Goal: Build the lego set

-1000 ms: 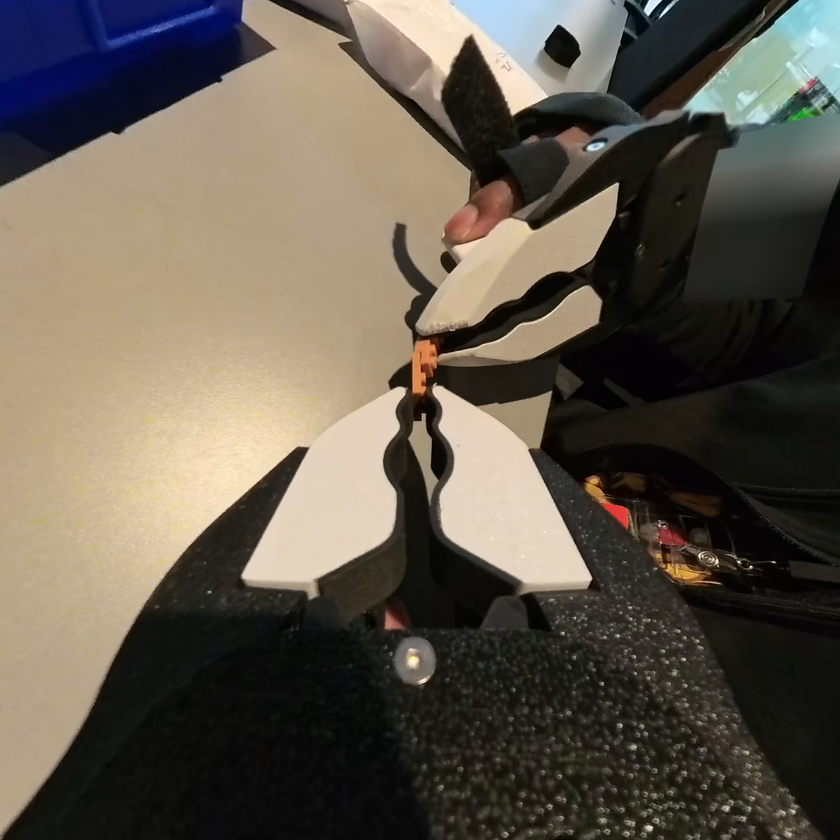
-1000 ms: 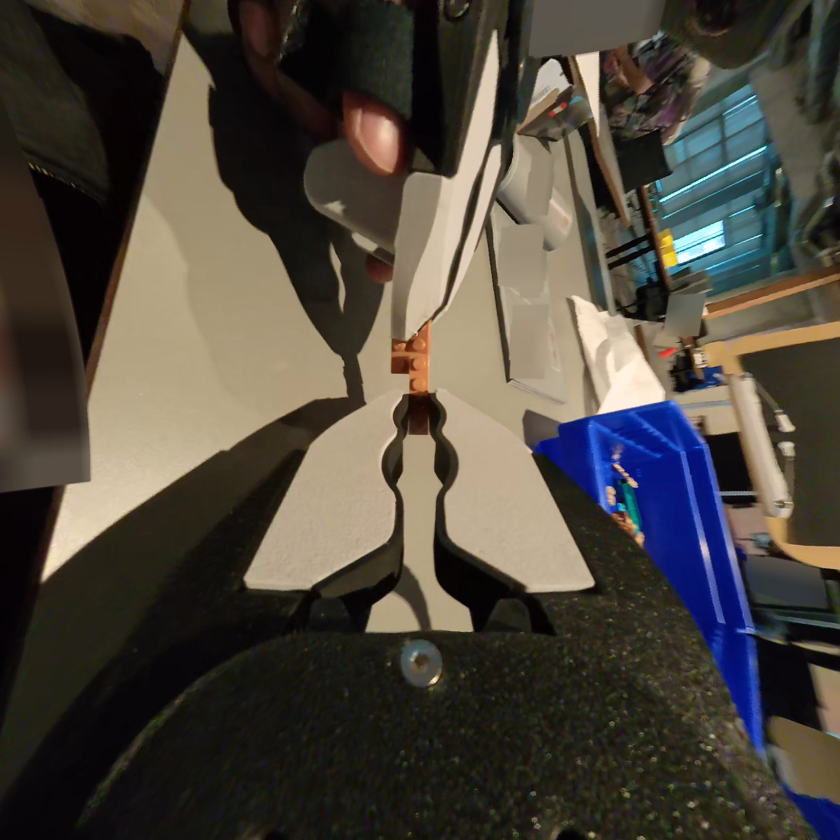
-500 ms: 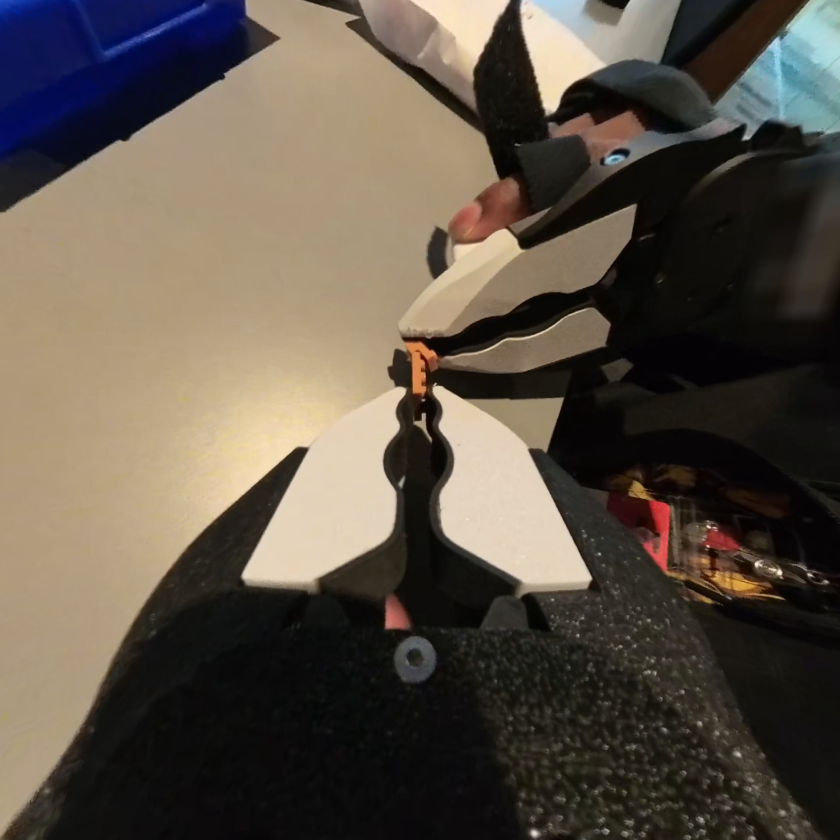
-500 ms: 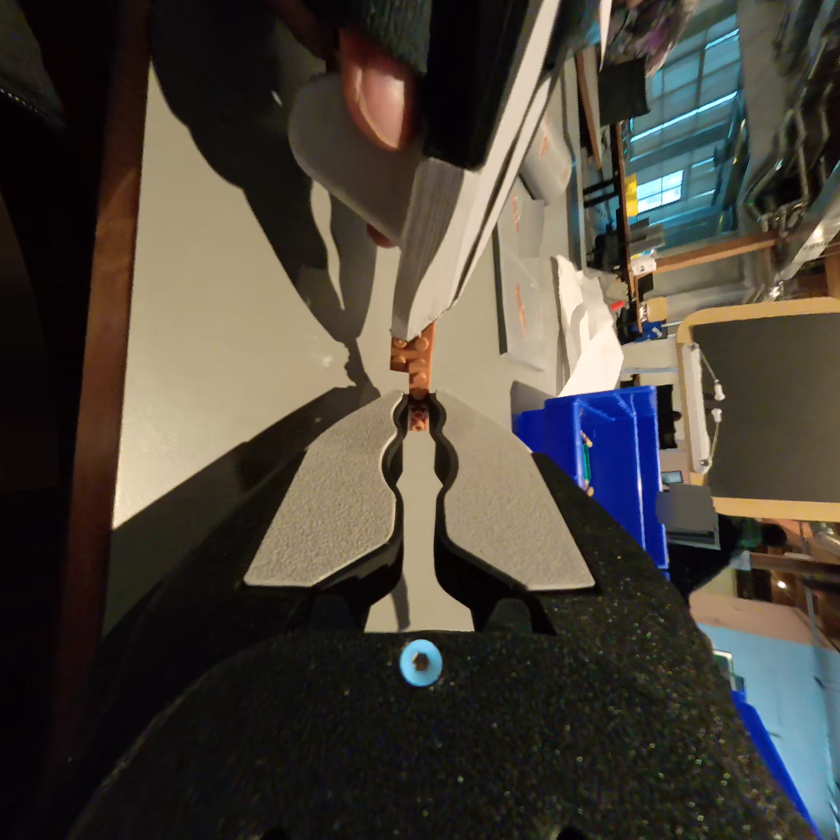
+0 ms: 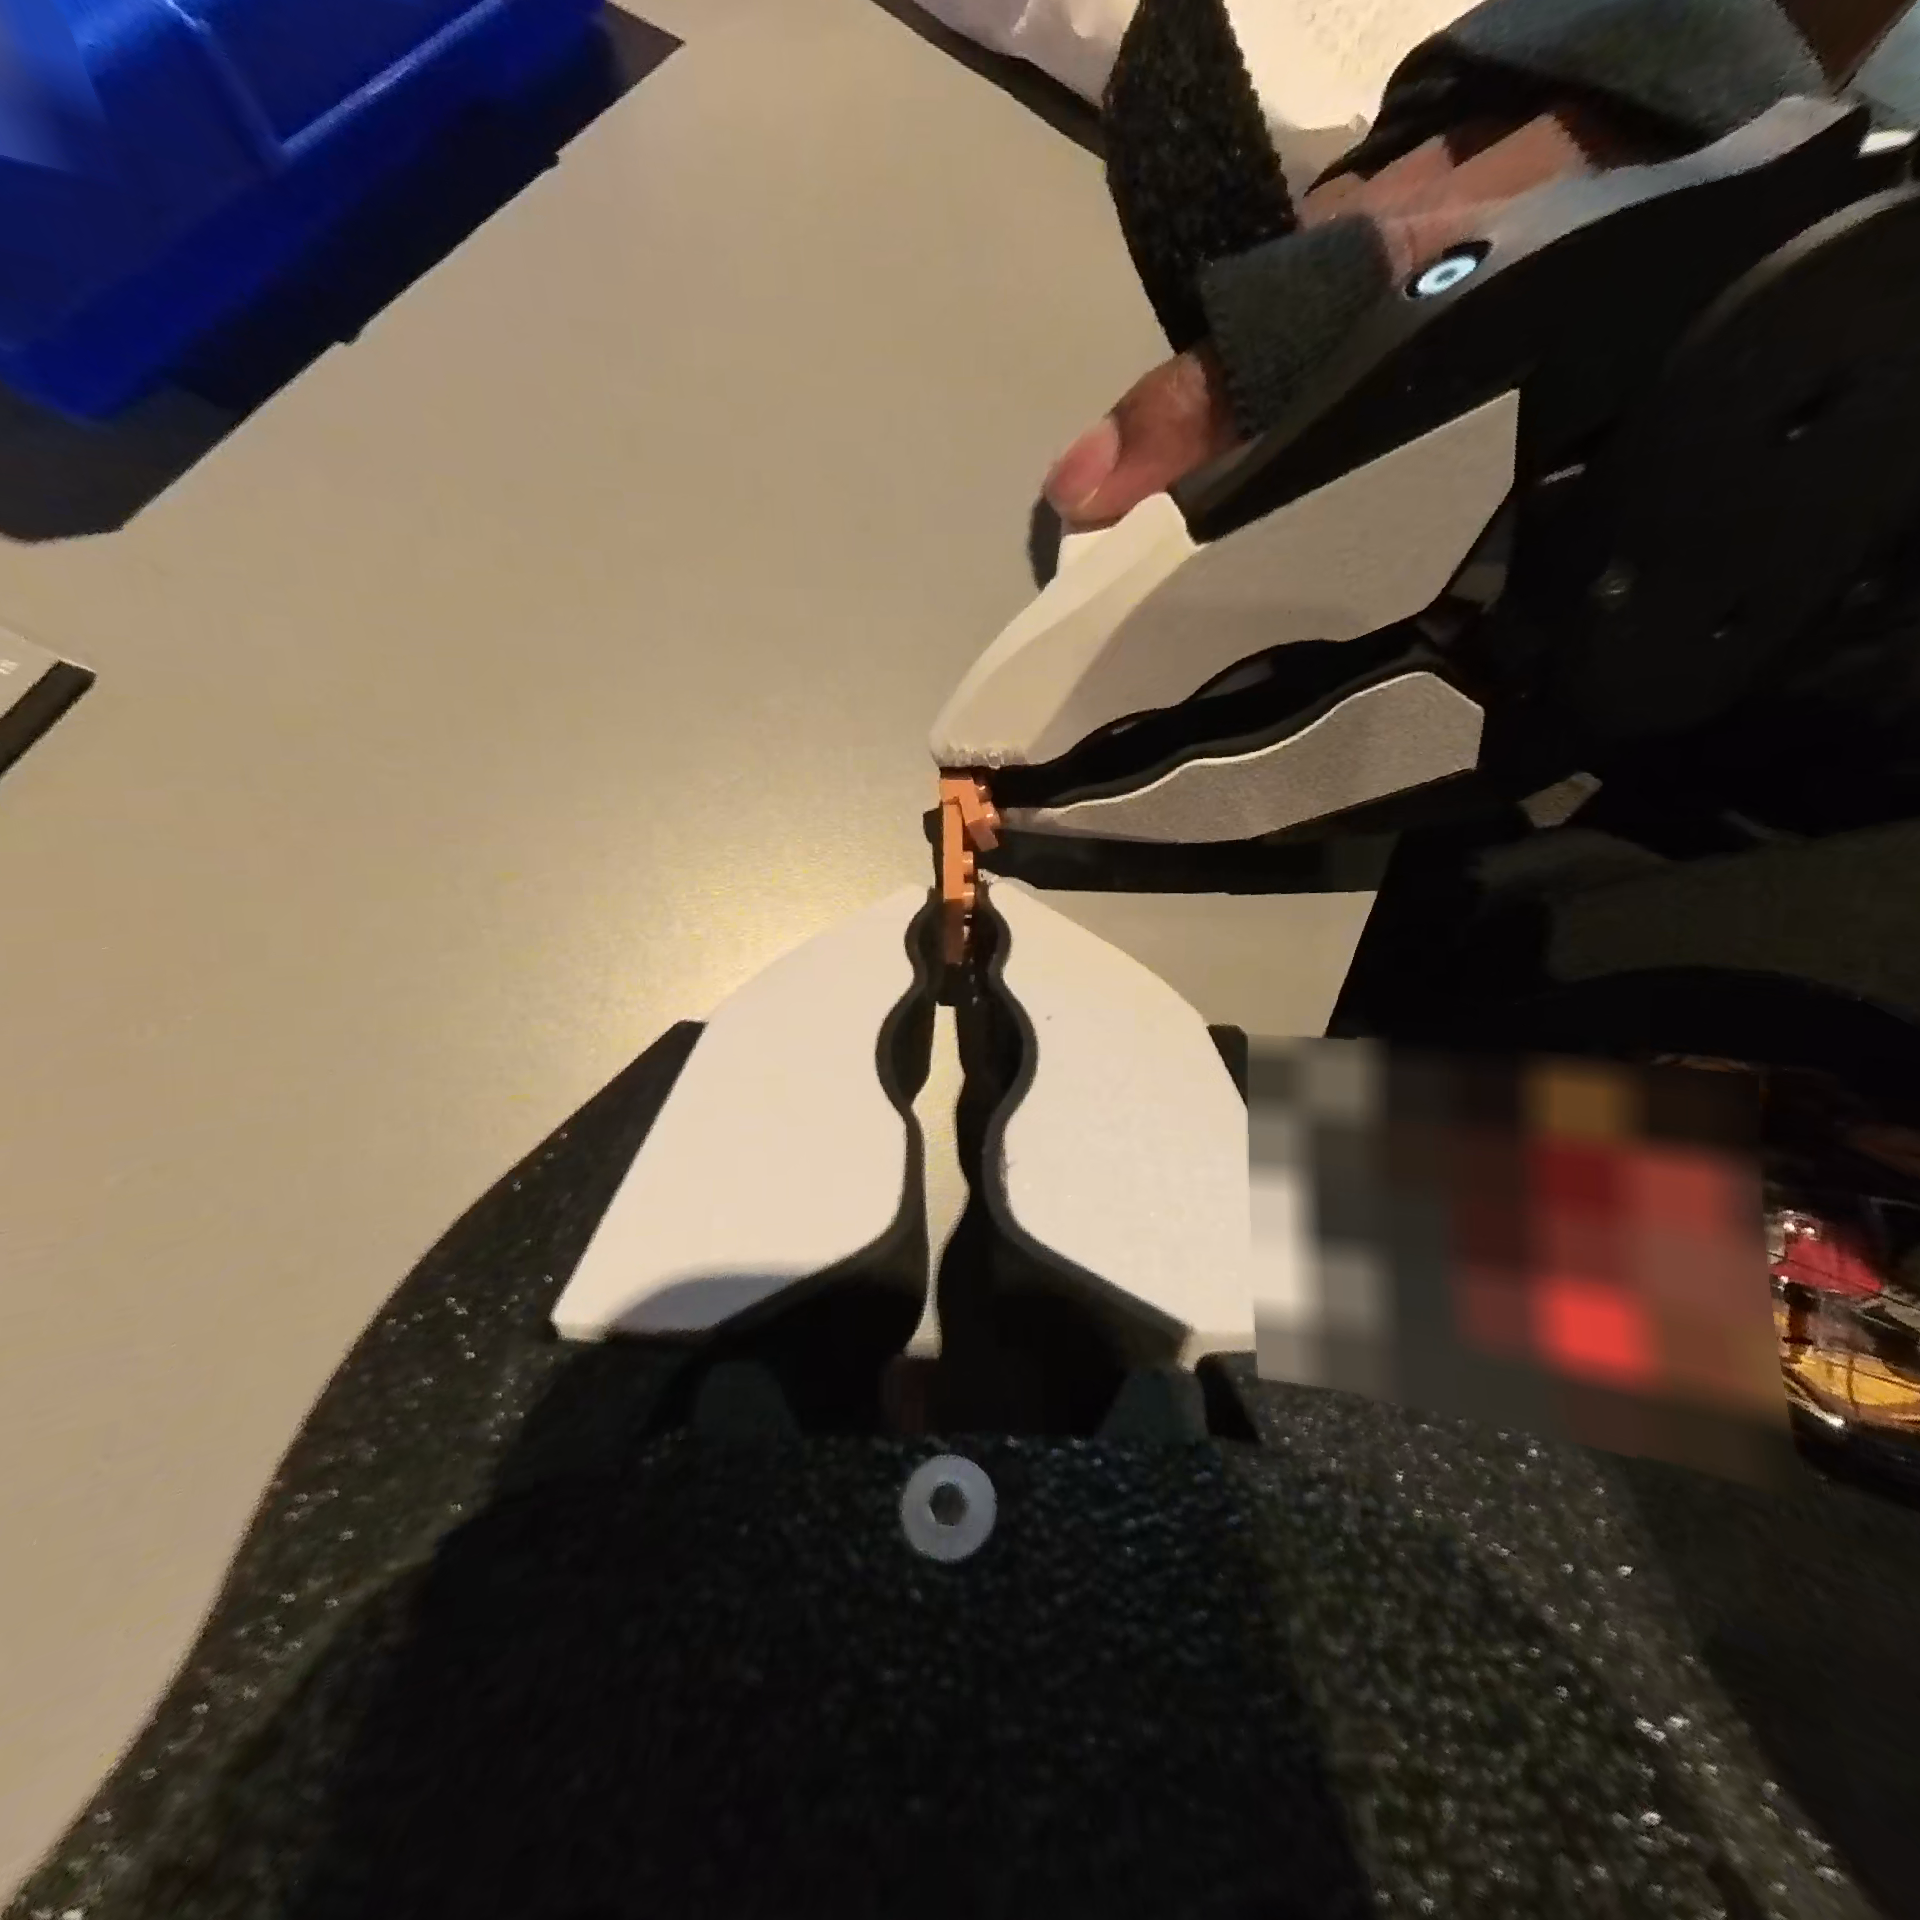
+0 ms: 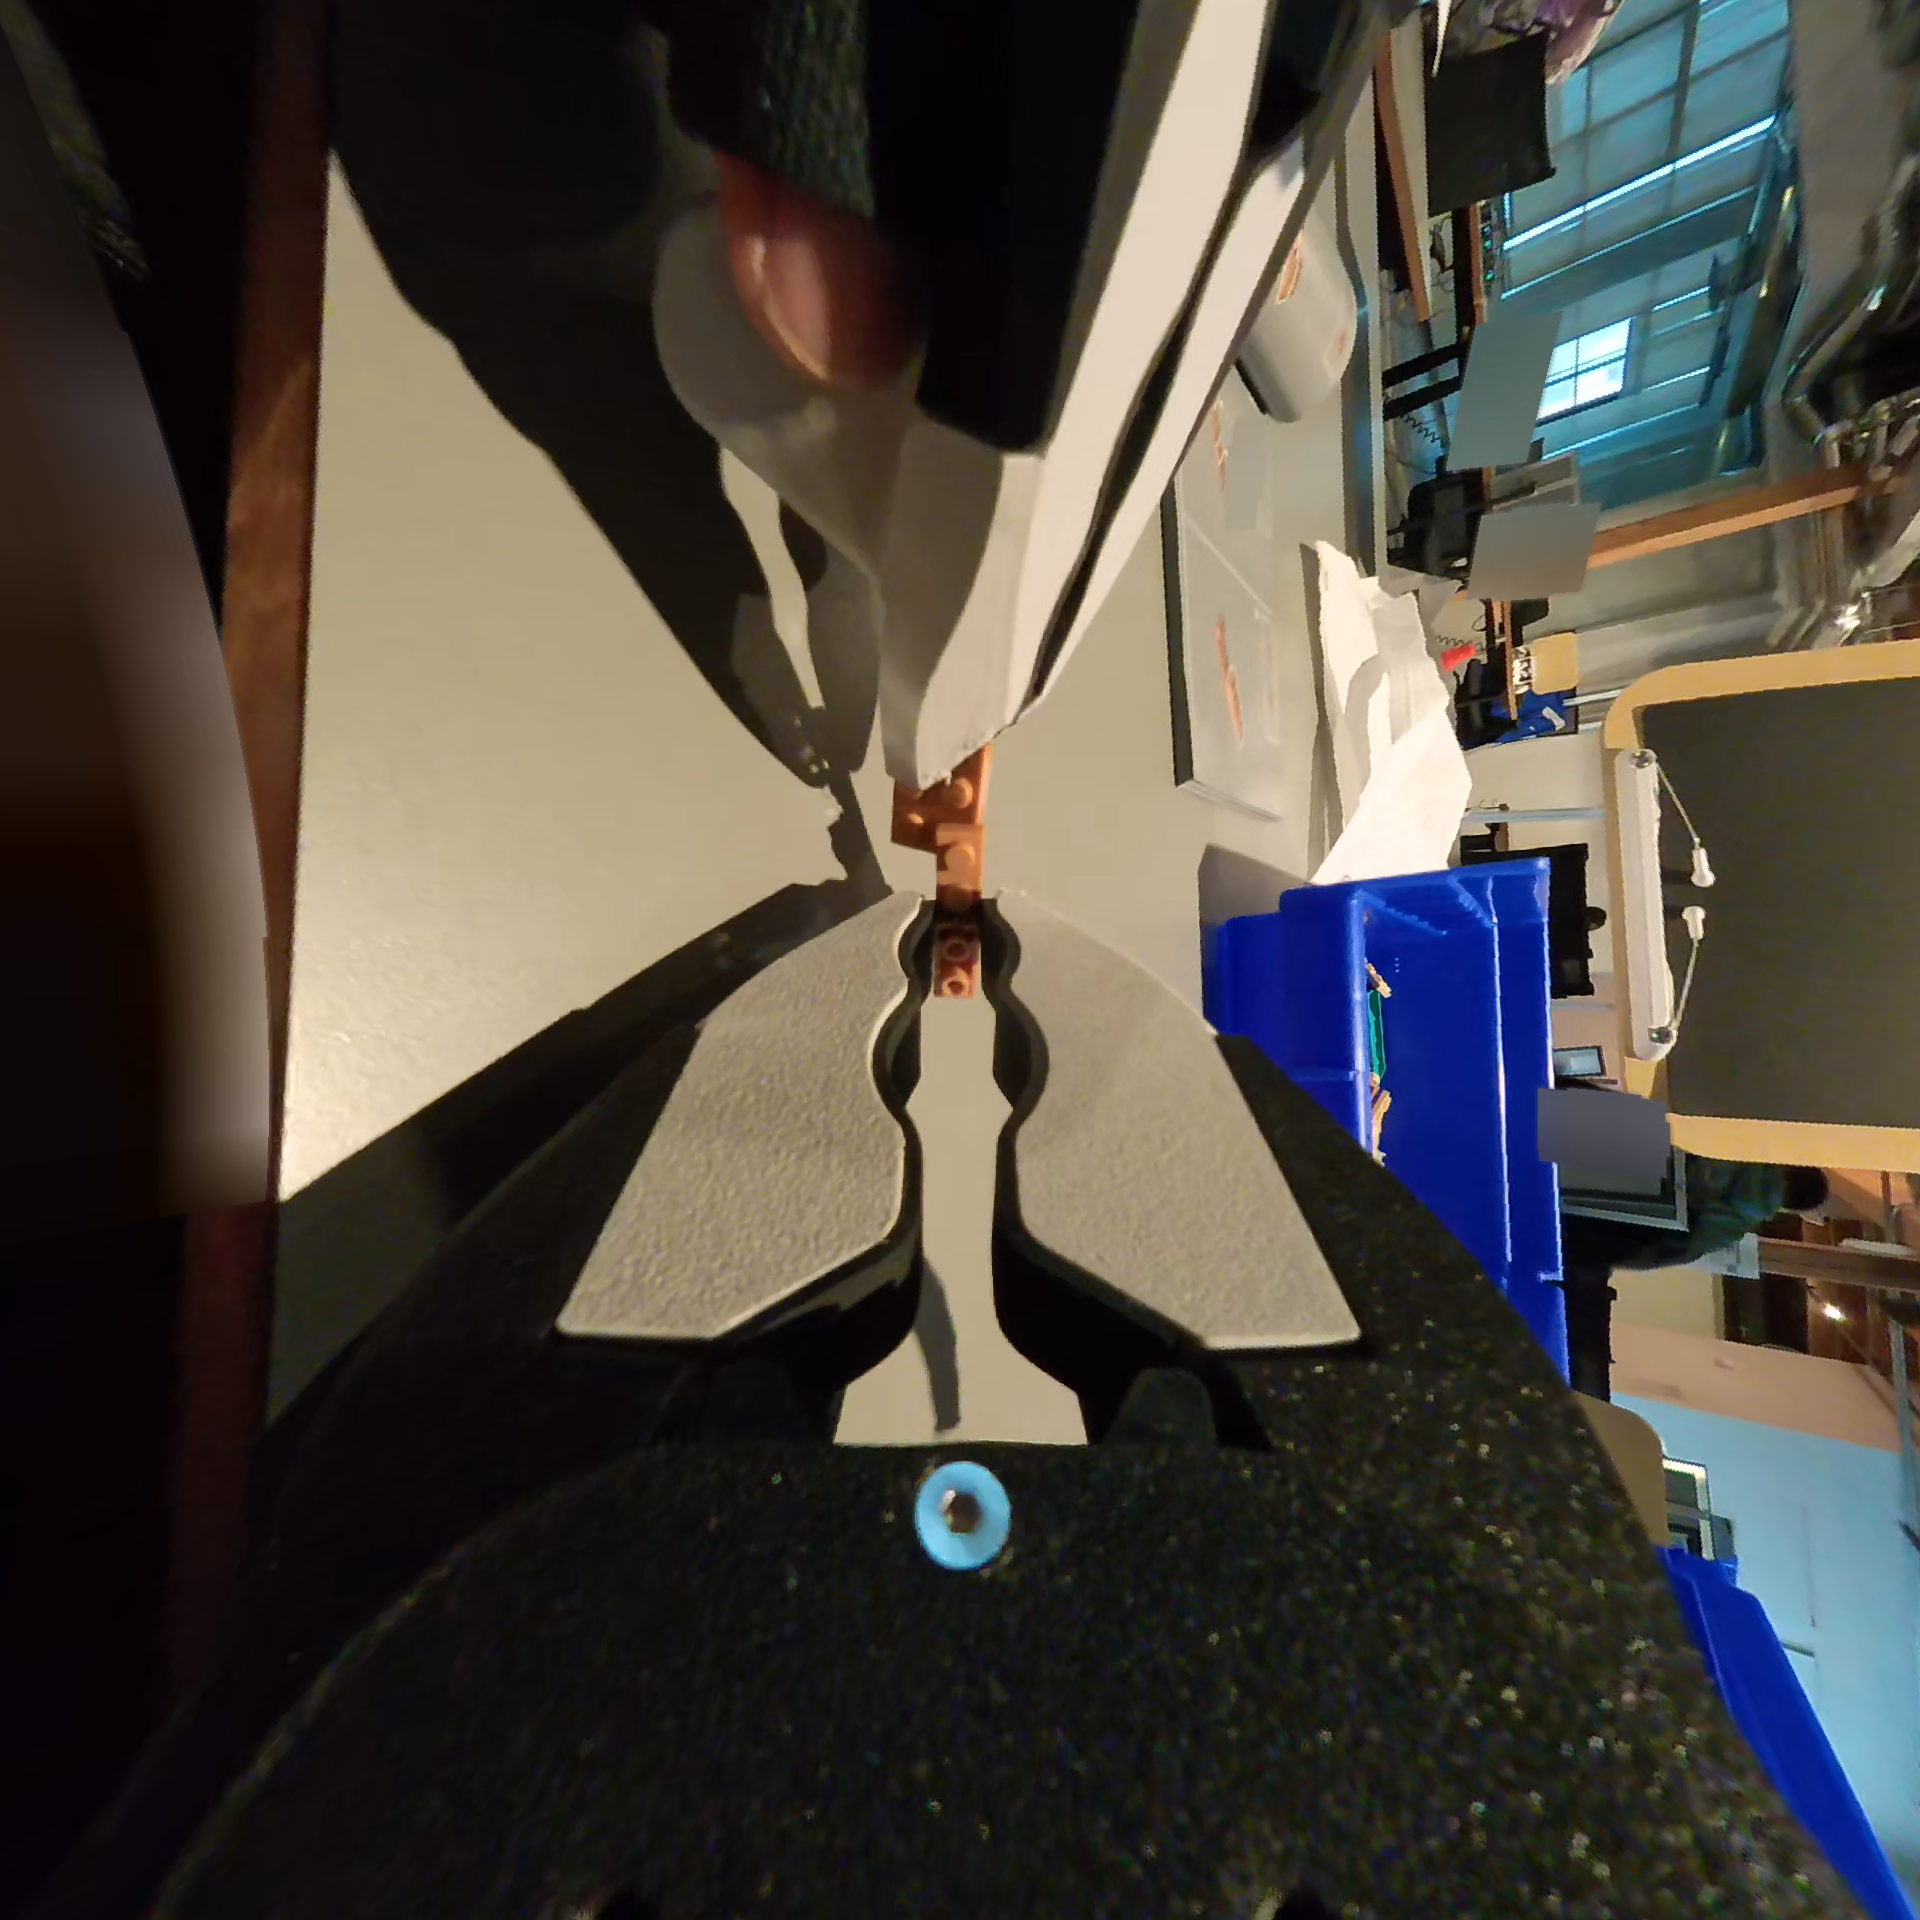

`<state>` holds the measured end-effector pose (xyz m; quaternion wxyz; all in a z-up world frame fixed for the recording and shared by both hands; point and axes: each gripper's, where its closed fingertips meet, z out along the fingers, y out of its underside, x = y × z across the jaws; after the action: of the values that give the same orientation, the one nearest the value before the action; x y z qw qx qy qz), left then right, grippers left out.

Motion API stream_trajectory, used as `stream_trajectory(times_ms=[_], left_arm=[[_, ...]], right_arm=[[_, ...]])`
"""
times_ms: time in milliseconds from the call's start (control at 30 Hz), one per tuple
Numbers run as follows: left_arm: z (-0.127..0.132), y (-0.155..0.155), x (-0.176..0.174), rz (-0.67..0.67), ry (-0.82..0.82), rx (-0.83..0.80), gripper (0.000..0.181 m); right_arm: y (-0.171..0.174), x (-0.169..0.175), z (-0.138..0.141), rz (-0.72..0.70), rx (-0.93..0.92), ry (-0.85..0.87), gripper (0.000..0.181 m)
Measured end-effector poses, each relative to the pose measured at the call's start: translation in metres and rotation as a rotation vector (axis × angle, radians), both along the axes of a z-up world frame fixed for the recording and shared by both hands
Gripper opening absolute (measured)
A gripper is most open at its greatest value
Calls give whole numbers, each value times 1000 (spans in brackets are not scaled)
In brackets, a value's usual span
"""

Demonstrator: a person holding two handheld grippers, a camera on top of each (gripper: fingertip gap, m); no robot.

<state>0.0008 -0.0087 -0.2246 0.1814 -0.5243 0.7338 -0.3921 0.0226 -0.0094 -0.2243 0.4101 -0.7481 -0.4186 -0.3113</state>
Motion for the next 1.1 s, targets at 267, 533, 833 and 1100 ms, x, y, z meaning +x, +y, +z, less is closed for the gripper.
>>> stream_trajectory(times_ms=[267,533,833,1100], left_arm=[[-1,-1,0,-8,4,2,5],[-3,-3,-1,-29,18,16,3],[-6,-3,-1,-45,21,48,3],[-6,0,0,-47,23,62,4]], right_arm=[[-1,-2,-3,2,-34,13,8],[-2,-4,-3,3,-61,78,8],[-3,-6,-4,1,-105,135,11],[-6,-4,-3,20,-164,251,21]])
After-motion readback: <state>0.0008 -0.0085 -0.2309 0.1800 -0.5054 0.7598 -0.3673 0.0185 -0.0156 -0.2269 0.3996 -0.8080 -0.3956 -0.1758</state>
